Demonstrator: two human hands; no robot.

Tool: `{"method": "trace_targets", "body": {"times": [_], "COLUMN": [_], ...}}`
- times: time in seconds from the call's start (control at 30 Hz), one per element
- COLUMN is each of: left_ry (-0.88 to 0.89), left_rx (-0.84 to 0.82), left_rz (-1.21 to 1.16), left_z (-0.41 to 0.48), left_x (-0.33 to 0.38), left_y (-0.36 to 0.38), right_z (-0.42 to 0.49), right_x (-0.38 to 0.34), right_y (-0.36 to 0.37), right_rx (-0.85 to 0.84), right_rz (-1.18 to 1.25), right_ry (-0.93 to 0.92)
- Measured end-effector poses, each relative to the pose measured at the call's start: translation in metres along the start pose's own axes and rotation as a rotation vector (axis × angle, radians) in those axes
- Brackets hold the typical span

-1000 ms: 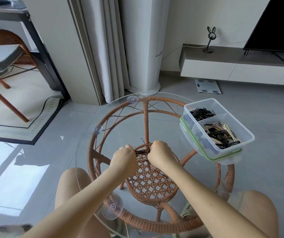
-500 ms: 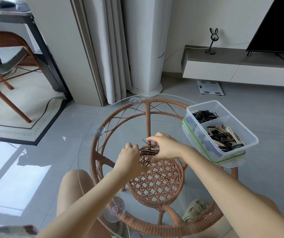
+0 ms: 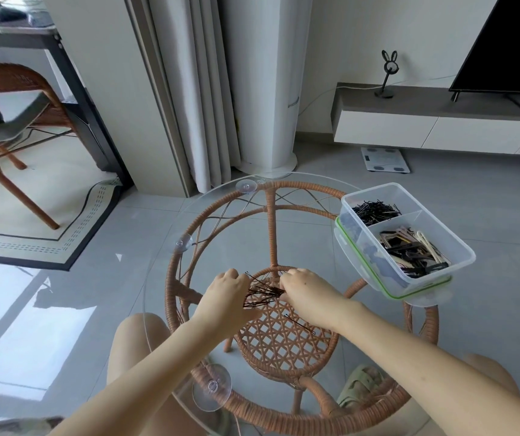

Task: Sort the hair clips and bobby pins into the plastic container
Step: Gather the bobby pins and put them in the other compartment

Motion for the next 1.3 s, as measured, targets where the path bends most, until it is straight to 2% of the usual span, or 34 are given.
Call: {"method": "trace_targets", "body": {"times": [0.13, 0.37, 0.5, 0.6, 0.7, 0.8, 0.9, 1.0, 1.17, 1.3], "left_ry": [0.006, 0.069, 0.102, 0.11, 0.131, 0.104, 0.078, 0.049, 0.089, 0.219], "left_rx": [-0.02, -0.06, -0.118, -0.185, -0.245, -0.262, -0.261, -0.229, -0.144, -0.071], "left_rz": [-0.01, 0.153, 0.225, 0.216, 0.226, 0.201, 0.155, 0.111, -0.006, -0.13], "left_z": [0.0, -0.001, 0.005, 0.011, 0.016, 0.018, 0.017, 0.023, 0.066, 0.117], "left_x": [0.003, 0.017, 0.024, 0.023, 0.024, 0.02, 0.016, 0.018, 0.055, 0.117], "left_y": [-0.001, 0.008, 0.011, 0.012, 0.009, 0.006, -0.003, -0.024, -0.059, -0.079], "right_z": [-0.009, -0.021, -0.017, -0.007, 0.013, 0.034, 0.049, 0.054, 0.046, 0.029], "right_x": [0.008, 0.034, 0.066, 0.101, 0.137, 0.162, 0.171, 0.174, 0.197, 0.212], "right_y": [-0.014, -0.068, -0.107, -0.131, -0.15, -0.155, -0.144, -0.133, -0.139, -0.148], "right_rx": [0.059, 0.15, 0.244, 0.257, 0.2, 0.087, -0.059, -0.1, 0.124, 0.376], "right_rz": [0.117, 0.186, 0.068, -0.134, -0.352, -0.457, -0.439, -0.324, -0.131, -0.031], "right_ry": [0.129, 0.221, 0.278, 0.244, 0.195, 0.16, 0.138, 0.167, 0.207, 0.256]}}
Point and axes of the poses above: each hand's wrist, its own z-axis towards the middle knuckle, its own y-axis out of the palm, x = y × z, the point moved 3 cm from there along z, towards the middle knuckle, and after that the axes turned 12 degrees about x, right-handed, at the moved point
